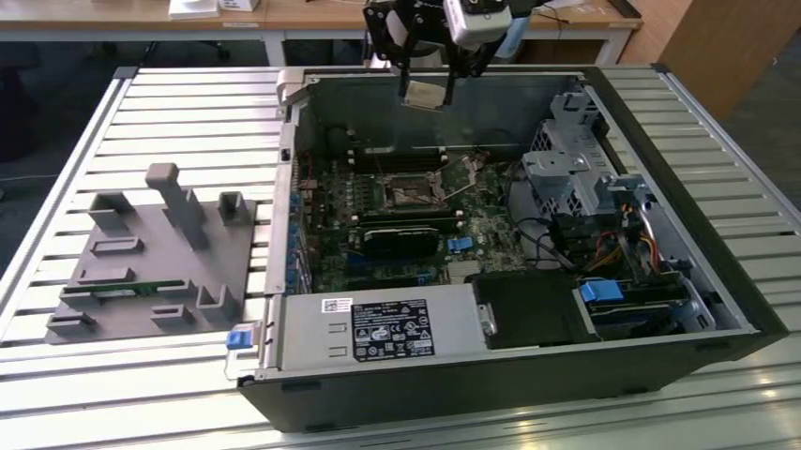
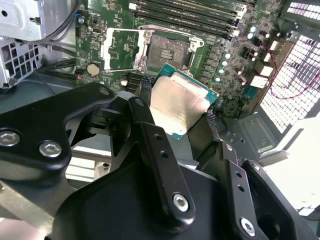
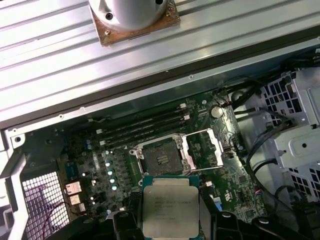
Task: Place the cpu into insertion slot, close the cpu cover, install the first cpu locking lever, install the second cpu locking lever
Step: 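Place the cpu into insertion slot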
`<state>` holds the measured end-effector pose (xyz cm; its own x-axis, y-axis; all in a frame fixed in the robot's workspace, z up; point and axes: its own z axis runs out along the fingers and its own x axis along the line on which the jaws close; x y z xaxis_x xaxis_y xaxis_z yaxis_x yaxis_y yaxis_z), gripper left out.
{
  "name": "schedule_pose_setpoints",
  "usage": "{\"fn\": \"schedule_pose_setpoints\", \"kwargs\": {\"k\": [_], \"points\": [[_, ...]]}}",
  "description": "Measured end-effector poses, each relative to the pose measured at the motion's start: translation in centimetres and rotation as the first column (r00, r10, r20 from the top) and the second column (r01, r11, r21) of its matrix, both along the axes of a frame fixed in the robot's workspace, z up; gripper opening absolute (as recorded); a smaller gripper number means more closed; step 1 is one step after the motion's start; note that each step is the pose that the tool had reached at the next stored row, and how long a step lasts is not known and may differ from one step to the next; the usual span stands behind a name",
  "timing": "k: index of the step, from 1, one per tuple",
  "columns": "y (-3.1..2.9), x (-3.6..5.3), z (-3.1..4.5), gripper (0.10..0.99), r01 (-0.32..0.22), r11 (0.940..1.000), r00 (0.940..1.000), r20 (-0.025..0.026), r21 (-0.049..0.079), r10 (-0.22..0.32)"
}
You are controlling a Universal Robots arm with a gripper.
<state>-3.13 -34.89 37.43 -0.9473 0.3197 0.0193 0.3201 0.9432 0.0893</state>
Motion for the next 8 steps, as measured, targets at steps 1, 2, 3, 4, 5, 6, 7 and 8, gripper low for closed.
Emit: {"fn": "schedule_pose_setpoints", "kwargs": {"k": [1,2,3,4,5,6,7,8], "points": [[0.00,-0.01,0.00,0.541,0.004,1.0000,1.0000,0.0000,0.000,-0.004],[0.00,-0.02,0.00,0.541,0.009,1.0000,1.0000,0.0000,0.000,-0.009],[0.00,-0.03,0.00,0.541,0.014,0.9999,0.9999,0.0000,0.000,-0.014],[0.00,-0.05,0.00,0.541,0.019,0.9998,0.9998,0.0000,0.000,-0.019],[0.00,-0.06,0.00,0.541,0.024,0.9997,0.9997,0.0000,0.000,-0.024],[0.00,-0.07,0.00,0.541,0.029,0.9996,0.9996,0.0000,0.000,-0.029],[0.00,-0.08,0.00,0.541,0.033,0.9994,0.9994,0.0000,0.000,-0.033],[0.00,-0.10,-0.01,0.541,0.039,0.9992,0.9992,0.0000,0.000,-0.039]]}}
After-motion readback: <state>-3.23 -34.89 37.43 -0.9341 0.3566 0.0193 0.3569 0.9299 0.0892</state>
